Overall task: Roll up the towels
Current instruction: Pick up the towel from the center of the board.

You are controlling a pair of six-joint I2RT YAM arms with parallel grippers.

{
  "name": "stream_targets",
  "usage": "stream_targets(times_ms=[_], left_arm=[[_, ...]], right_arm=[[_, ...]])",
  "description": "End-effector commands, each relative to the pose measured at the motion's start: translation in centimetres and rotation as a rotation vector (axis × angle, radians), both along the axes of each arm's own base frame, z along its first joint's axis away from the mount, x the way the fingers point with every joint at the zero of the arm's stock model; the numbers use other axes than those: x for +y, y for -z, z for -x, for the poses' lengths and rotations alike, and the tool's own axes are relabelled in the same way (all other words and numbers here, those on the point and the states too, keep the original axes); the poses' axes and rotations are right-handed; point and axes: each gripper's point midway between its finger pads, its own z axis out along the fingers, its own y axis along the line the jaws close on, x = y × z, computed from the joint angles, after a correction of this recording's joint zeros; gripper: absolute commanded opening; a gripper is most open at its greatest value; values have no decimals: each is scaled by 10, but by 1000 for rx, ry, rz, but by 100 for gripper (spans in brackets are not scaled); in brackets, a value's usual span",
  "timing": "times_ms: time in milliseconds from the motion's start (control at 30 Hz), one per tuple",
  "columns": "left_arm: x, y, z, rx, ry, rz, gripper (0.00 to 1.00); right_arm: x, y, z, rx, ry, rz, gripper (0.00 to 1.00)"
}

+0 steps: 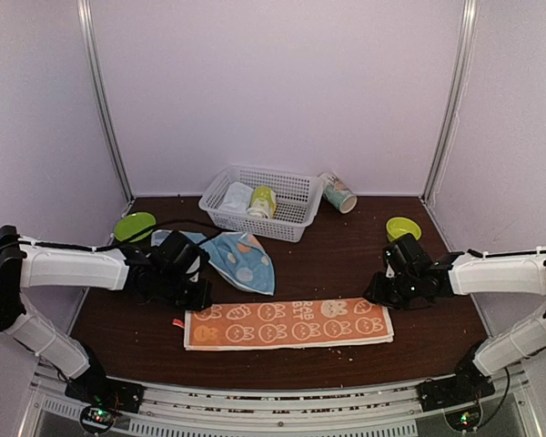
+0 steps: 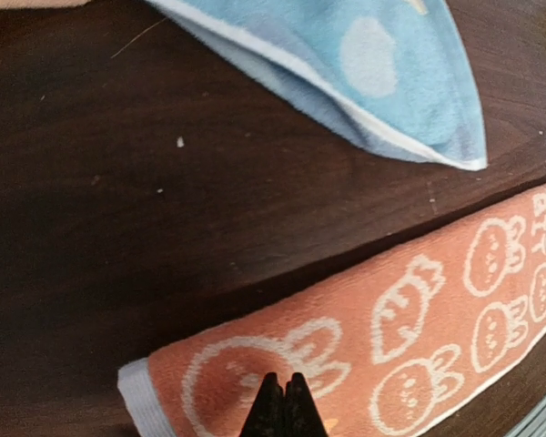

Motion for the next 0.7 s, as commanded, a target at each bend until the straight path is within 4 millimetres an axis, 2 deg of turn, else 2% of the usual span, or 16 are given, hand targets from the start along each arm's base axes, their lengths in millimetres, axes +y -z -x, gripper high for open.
stream_targets(times_ms=[0, 133, 267, 300, 367, 500, 600, 667], left_arm=[[17, 22, -6, 10, -68, -1, 0], [29, 50, 1, 67, -83, -46, 0], [35, 63, 5, 89, -103, -70, 0], [36, 64, 5, 89, -104, -70, 0], [35, 62, 6, 88, -97, -66, 0], [33, 52, 4, 73, -79, -63, 0], [33, 46, 3, 62, -78, -53, 0], [32, 43, 4, 58, -76, -45, 0]], right_arm=[[-11, 24, 2, 44, 48, -11, 35], [-22, 44, 7, 91, 82, 5, 33], [-27, 44, 7, 86, 99, 3, 35], [-24, 41, 7, 78, 89, -12, 37], [-22, 30, 8, 59, 72, -35, 49], [-32, 7, 18, 17, 77, -27, 67], [-46, 1, 32, 19, 91, 2, 70], [-54, 5, 46, 49, 99, 18, 69]])
